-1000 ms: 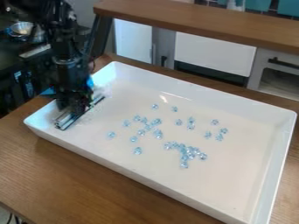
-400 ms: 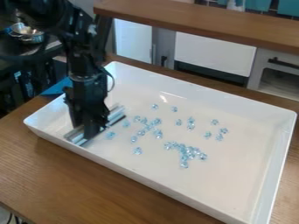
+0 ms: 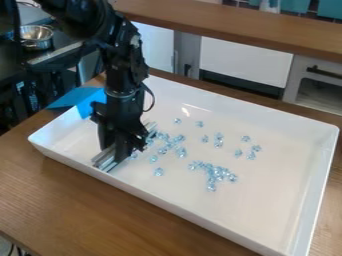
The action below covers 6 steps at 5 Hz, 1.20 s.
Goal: Sweep into pile
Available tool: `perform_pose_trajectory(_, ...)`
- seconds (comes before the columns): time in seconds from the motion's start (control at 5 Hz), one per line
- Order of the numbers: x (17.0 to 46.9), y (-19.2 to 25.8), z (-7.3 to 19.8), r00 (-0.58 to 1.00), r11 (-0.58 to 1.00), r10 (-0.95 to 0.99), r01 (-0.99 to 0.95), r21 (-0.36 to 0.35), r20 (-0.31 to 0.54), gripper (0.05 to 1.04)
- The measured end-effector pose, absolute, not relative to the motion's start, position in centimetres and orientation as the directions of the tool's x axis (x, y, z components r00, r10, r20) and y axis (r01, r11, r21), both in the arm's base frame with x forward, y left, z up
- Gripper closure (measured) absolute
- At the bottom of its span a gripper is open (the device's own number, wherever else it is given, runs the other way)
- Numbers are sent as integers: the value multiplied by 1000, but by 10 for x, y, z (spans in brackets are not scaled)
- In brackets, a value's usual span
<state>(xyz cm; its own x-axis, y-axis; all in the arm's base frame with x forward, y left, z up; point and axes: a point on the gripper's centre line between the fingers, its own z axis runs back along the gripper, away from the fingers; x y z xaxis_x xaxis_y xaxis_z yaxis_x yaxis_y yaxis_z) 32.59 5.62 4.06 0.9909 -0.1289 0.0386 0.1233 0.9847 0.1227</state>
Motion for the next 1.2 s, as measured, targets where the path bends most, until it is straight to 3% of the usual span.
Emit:
perform_pose_trajectory(0.6, 325, -10, 39, 992, 992, -105, 109, 57, -77, 713)
perform_pose_trajectory(1.2, 324, -68, 39, 982, 987, -159, 157, -23, -102, 714)
